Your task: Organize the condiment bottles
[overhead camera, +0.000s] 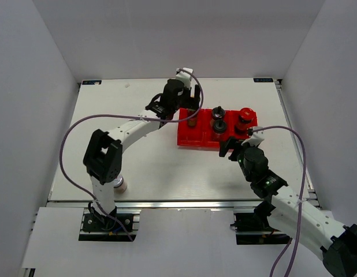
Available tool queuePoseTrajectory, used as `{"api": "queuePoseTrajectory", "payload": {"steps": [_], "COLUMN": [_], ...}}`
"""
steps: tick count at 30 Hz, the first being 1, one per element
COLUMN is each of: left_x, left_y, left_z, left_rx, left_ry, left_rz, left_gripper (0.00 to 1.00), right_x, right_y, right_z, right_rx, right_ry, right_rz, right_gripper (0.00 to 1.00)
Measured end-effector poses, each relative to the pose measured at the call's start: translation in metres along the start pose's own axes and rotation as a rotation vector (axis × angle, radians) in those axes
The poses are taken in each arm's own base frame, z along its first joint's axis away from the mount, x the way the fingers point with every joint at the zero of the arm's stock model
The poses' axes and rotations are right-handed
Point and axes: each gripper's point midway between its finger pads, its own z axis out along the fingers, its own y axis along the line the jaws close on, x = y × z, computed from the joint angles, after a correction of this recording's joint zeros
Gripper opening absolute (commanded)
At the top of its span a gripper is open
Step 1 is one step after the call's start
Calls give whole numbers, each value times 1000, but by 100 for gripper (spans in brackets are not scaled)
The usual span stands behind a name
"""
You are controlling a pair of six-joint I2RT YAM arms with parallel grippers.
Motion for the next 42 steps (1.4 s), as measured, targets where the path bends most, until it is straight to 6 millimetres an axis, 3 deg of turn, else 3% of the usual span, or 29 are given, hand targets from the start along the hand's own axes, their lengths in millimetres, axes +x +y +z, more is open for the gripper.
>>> {"api": "queuePoseTrajectory", "payload": {"steps": [7, 9, 14, 19, 24, 29, 32, 35, 39, 42], "left_x": [-44, -47, -17, 18, 48, 77, 87, 93, 99, 99], "left_y": [16, 24, 58, 81, 101, 122, 131, 138, 143, 147], "left_z": [-71, -96, -167, -239, -300, -346, -363, -375, -383, -386], "left_rx": [-84, -128, -289, -384, -475, -583, -625, -665, -703, -720], "left_ry": [-24, -18, 57, 106, 133, 153, 155, 160, 177, 168], "left_rz": [-75, -117, -222, -313, -404, -454, -462, -462, -452, -446], "left_gripper": [98, 98, 98, 98, 98, 98, 98, 98, 98, 98], "right_x": [6, 5, 9, 26, 61, 96, 118, 138, 164, 180], "right_y": [7, 9, 23, 52, 116, 179, 211, 256, 315, 345], "right_z": [0, 0, -1, 0, -16, -21, -25, -36, -51, -61], "right_rx": [-45, -58, -135, -265, -471, -673, -792, -932, -1103, -1195], "right_ry": [38, 40, 77, 160, 251, 333, 365, 374, 357, 341], "right_rz": [-52, -60, -110, -208, -402, -516, -579, -660, -736, -754], "right_gripper": [89, 89, 89, 89, 89, 89, 89, 89, 89, 89]}}
